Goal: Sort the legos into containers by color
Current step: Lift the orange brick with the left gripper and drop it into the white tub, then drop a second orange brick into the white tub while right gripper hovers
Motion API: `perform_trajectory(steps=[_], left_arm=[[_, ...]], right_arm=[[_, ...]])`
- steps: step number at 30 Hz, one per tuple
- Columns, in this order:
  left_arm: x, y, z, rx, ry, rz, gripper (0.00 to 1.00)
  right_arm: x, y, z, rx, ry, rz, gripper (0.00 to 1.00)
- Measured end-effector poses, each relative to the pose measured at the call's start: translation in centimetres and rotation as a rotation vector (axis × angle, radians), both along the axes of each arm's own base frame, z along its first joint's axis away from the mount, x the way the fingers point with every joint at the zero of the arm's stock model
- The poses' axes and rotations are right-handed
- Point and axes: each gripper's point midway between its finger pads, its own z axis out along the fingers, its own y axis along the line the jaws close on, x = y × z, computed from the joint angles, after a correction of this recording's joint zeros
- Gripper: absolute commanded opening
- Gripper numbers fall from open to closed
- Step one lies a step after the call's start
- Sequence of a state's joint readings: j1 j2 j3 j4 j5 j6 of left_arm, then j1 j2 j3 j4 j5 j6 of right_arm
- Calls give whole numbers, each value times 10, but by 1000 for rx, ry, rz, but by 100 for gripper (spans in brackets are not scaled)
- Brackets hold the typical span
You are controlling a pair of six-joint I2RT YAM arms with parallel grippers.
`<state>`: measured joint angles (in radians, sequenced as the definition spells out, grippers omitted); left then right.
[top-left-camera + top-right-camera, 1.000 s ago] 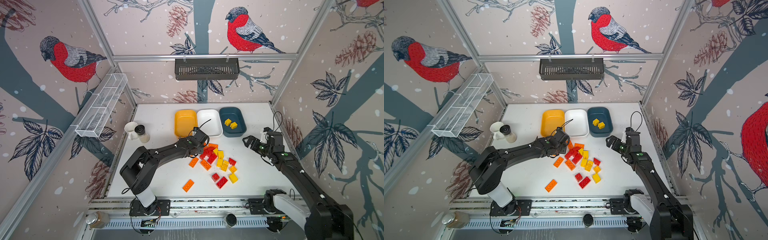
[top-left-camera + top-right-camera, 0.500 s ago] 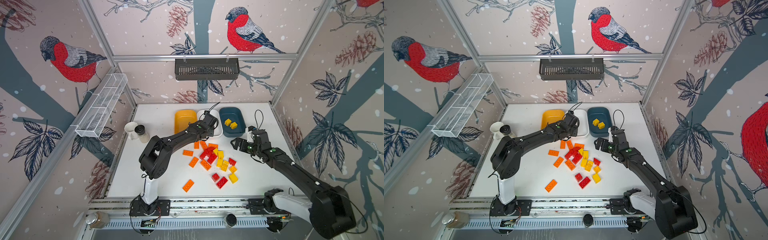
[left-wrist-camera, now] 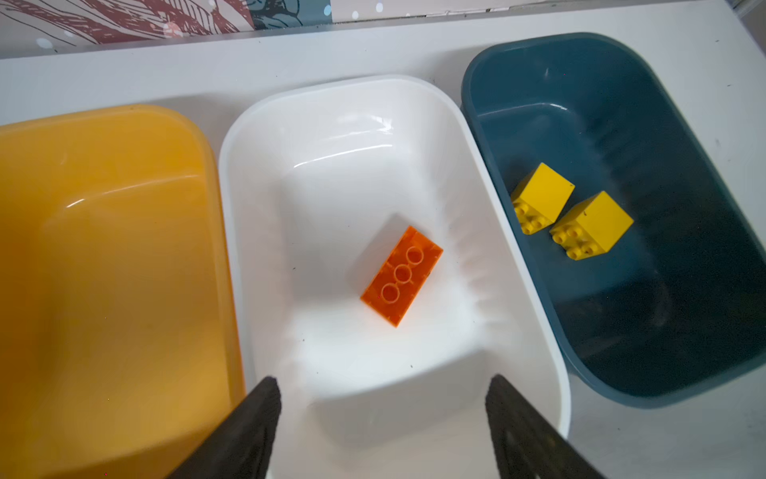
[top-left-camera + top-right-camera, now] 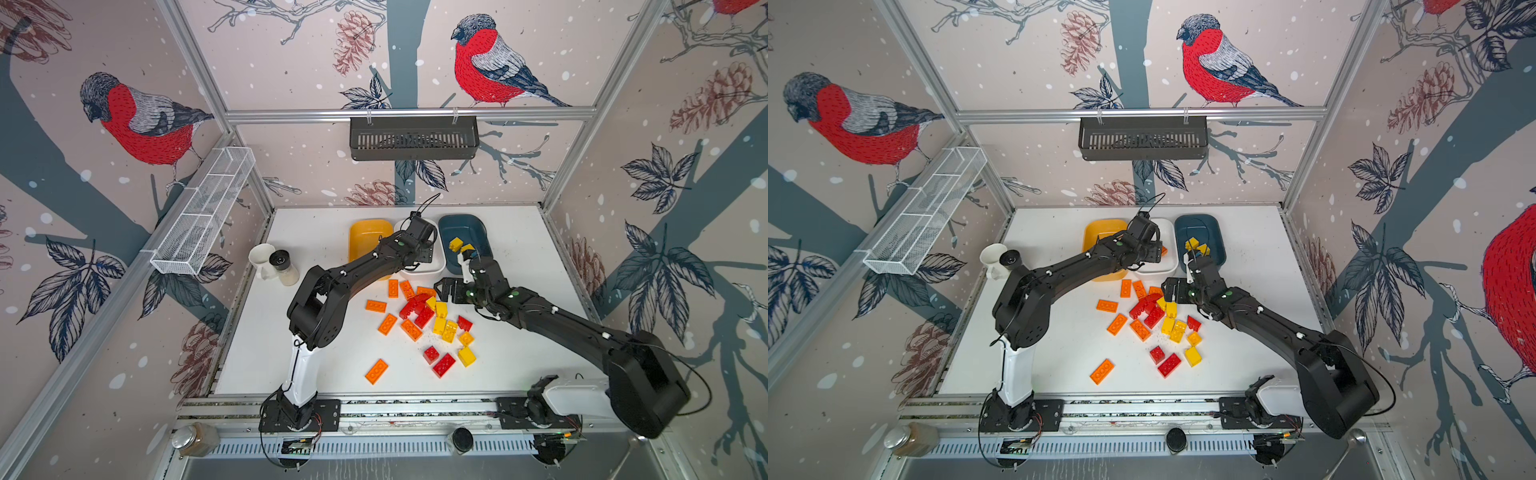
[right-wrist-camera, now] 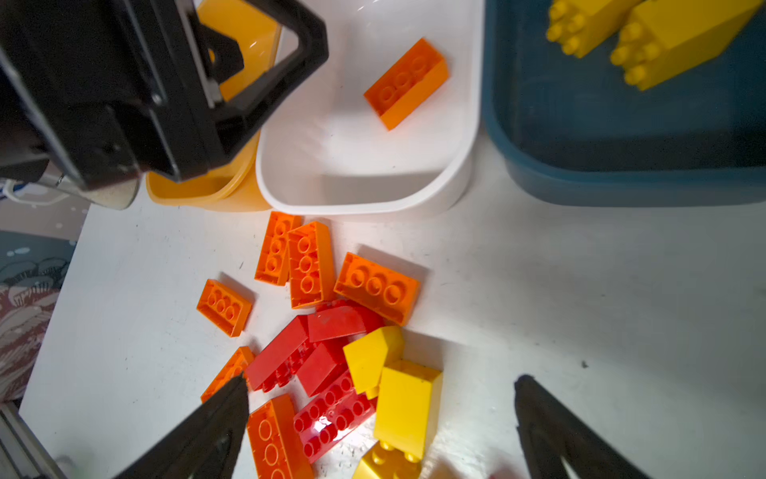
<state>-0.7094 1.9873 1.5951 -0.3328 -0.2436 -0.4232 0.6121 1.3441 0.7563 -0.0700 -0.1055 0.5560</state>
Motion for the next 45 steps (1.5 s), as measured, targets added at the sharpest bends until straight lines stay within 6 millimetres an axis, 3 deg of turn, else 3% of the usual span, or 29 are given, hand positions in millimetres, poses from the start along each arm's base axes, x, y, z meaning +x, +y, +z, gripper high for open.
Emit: perform_trajectory(steps=[5,10,13,16,22,33,41,45], left_arm=[[-34,25,1,-34,31,23,77],[-79,46,-28,-82,138,48,70],[-102,45,-47,-123,200,57,67],[-113,39,-60,-151,242,64,64],[-111,29,-75,-177,273,80,59],[-92,14,-90,-97,249,107,56],[-93,25,-103,9,239,141,58],[-94,26,-112,32,245,135,51]], right_arm=[[5,18,-6,-41,-15,21,100],[9,17,-12,-46,-4,-17,100],[11,9,-14,-50,-2,-64,99],[12,-3,-13,-44,-8,-119,99],[14,-20,-8,-23,-22,-200,100],[17,-30,-7,-18,-25,-229,100],[15,-33,-9,-21,-22,-234,100],[15,-34,-9,-20,-23,-236,100]])
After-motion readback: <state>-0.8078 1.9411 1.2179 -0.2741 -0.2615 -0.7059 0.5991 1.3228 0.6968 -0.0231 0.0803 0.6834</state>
